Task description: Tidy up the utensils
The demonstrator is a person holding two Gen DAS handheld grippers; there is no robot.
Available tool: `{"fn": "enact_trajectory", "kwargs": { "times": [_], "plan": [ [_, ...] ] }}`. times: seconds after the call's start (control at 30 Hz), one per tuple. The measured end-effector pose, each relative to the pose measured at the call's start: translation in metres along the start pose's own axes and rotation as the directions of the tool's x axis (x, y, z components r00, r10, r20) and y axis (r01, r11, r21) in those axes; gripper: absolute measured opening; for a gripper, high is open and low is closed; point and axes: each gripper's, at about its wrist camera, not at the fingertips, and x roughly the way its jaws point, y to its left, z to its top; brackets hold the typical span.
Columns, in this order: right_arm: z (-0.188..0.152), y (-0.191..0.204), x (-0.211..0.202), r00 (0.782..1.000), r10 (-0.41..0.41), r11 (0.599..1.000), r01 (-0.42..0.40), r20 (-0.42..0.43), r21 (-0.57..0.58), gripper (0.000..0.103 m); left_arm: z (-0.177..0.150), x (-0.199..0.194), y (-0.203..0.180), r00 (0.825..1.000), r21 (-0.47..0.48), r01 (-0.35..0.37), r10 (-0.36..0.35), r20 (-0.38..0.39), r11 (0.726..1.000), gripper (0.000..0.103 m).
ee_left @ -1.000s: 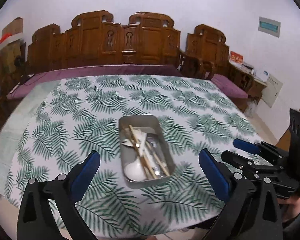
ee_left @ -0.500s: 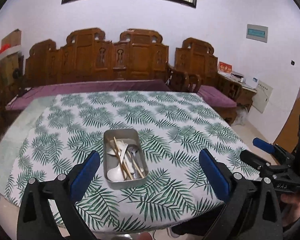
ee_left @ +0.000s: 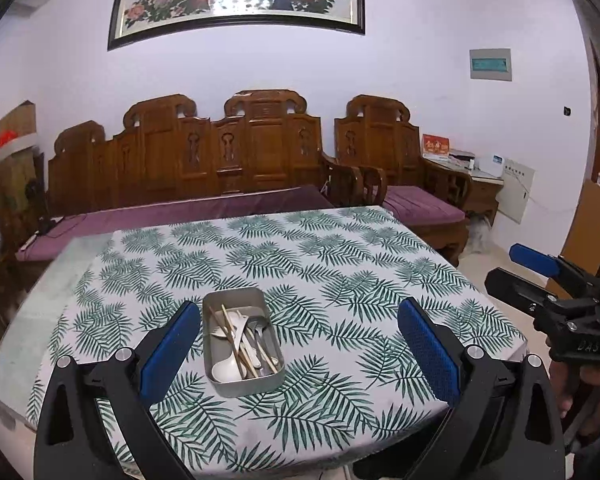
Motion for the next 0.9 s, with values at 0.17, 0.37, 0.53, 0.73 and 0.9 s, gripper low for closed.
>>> {"fn": "enact_trajectory", "kwargs": {
  "times": [0.17, 0.37, 0.53, 0.73, 0.9],
  "plan": [
    [-0.0003, 0.0008, -0.0004, 1.0, 0.0, 1.0, 0.0, 0.001, -0.001, 0.101, -0.0011, -0.0034, -0.0006, 1.0, -0.013, -0.004, 0.004, 0.014, 1.0, 0.095],
    [0.0002, 0.0017, -0.0012, 1.0, 0.0, 1.0, 0.0, 0.002, -0.007, 0.101, -0.0012, -0.005, 0.0022, 1.0, -0.034, -0.002, 0.003, 0.021, 0.999, 0.095],
    [0.0001, 0.002, -0.0016, 1.0, 0.001, 1.0, -0.001, 0.003, -0.005, 0.101, -0.0009, -0.0047, 0.0029, 1.0, -0.043, 0.001, 0.0, 0.021, 0.999, 0.095],
    [0.0035, 0.0022, -0.0024, 1.0, 0.002, 1.0, -0.002, 0.01, -0.005, 0.101, -0.0026, -0.0061, 0.0035, 1.0, -0.047, -0.003, 0.004, 0.026, 0.999, 0.095],
    [0.0048, 0.001, -0.0019, 1.0, 0.001, 1.0, -0.001, 0.011, -0.004, 0.101, -0.0025, -0.0059, 0.0044, 1.0, -0.049, -0.001, 0.002, 0.025, 0.999, 0.095]
  ]
}}
